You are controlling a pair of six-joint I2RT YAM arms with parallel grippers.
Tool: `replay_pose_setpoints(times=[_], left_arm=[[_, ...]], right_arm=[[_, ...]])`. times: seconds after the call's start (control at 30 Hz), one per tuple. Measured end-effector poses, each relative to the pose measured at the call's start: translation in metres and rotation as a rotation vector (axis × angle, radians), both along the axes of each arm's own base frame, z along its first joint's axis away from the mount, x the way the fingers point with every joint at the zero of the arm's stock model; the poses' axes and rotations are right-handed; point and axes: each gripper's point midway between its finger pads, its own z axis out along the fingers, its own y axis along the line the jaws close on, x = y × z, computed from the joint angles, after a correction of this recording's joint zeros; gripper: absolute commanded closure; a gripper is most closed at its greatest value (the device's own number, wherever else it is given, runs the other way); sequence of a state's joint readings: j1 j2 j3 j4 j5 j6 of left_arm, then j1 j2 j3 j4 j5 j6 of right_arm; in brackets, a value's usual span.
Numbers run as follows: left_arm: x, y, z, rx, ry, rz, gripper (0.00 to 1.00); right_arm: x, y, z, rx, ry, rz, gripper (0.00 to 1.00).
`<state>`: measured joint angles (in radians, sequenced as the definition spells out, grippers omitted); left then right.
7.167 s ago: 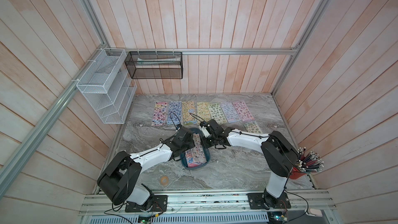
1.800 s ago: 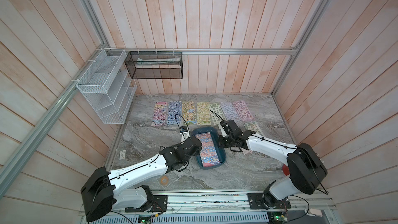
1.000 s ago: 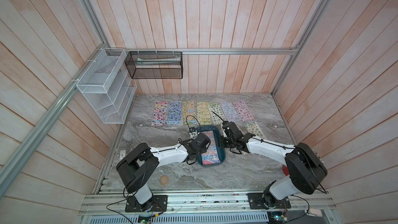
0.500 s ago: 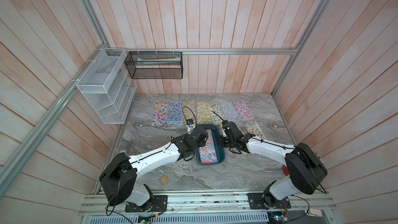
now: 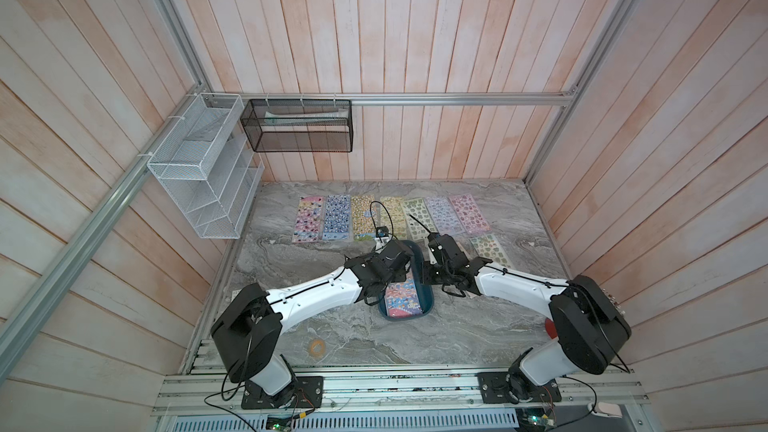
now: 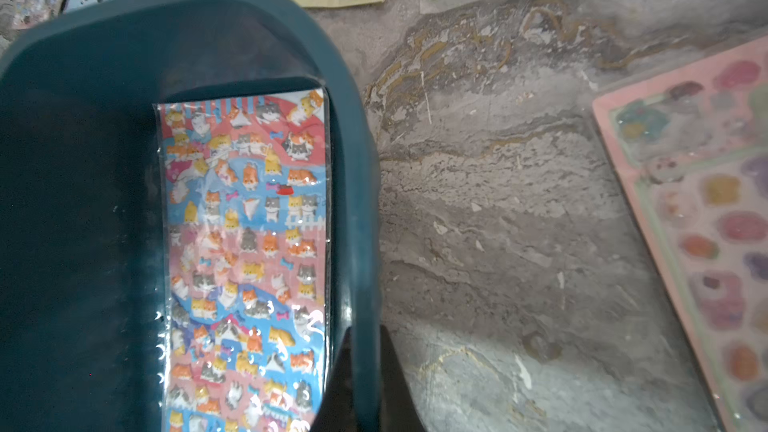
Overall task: Take the stickers out of the storage box
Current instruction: Pick up the sticker from the storage box.
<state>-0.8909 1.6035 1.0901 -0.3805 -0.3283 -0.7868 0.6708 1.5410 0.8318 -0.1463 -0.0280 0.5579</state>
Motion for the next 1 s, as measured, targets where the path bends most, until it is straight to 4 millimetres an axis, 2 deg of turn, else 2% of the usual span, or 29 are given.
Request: replay_pose_setpoints(times=[0.2,0.47,0.63,0.83,1.0], left_arm=[[0.005,0.003,-0.031,0.019,0.059,0.015,0.49],[0.003,0.005,-0.067,0.062,0.122,0.018,0.49],[0.005,0.005,-0.075,0.060,0.133,0.024,0.49],[0.006,0.008,-0.085,0.078,0.149,0.037,0.45],[0.007,0.011,-0.084,0.097,0.133,0.055,0.41]], right_arm=[[0.000,0.001,0.000,0.002,0.002,0.003,0.87],[-0.002,0.005,0.001,0.023,0.007,0.020,0.79],[-0.003,0.007,0.002,0.032,0.009,0.027,0.82],[-0.003,0.009,0.003,0.048,0.013,0.034,0.93],[-0.005,0.011,0.003,0.062,0.016,0.043,0.95]])
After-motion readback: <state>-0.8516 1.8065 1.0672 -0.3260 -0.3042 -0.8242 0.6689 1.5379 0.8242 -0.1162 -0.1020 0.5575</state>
